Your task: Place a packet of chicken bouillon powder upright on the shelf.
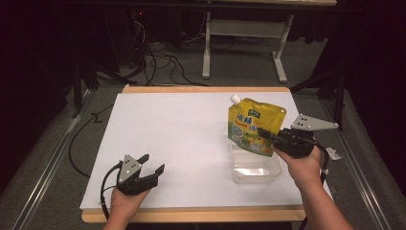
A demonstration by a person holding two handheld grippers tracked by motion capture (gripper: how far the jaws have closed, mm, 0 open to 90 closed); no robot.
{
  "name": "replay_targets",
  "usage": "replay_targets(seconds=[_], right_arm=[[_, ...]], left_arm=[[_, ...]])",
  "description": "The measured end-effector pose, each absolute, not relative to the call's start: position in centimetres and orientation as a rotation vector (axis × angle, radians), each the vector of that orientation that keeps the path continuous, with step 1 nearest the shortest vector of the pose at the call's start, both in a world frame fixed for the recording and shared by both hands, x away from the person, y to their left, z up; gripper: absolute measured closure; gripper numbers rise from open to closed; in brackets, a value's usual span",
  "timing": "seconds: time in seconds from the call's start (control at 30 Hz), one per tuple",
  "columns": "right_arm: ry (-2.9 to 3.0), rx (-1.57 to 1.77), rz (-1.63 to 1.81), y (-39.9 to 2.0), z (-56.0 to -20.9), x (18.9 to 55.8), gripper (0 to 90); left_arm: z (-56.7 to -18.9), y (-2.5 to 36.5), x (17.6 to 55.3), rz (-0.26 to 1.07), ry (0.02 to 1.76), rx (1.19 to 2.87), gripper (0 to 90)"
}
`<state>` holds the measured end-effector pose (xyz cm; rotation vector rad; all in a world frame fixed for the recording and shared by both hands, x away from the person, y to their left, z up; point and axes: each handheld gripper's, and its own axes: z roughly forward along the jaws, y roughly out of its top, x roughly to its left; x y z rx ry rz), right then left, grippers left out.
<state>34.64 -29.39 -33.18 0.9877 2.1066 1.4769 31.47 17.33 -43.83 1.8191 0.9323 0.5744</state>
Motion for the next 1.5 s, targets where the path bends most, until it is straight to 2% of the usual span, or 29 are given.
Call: replay_targets(seconds=[0.37,0.73,1.5], right_arm=[[2.144,1.022,1.426,-31.0,-34.2,37.1,86.8],[2.184,1.001,1.43,-30.6,-35.2,38.6,86.9],[2.205,1.041,1.423,-30.9,-37.4,40.2,86.7]], left_arm=[[-43.9,17.4,31.5,0.576,0.936,1.818,33.0],[-43.9,17.5,31.5,0.576,0.942,1.813,33.0],[-44.0,17.5,31.6,0.566,0.948,1.815,33.1]])
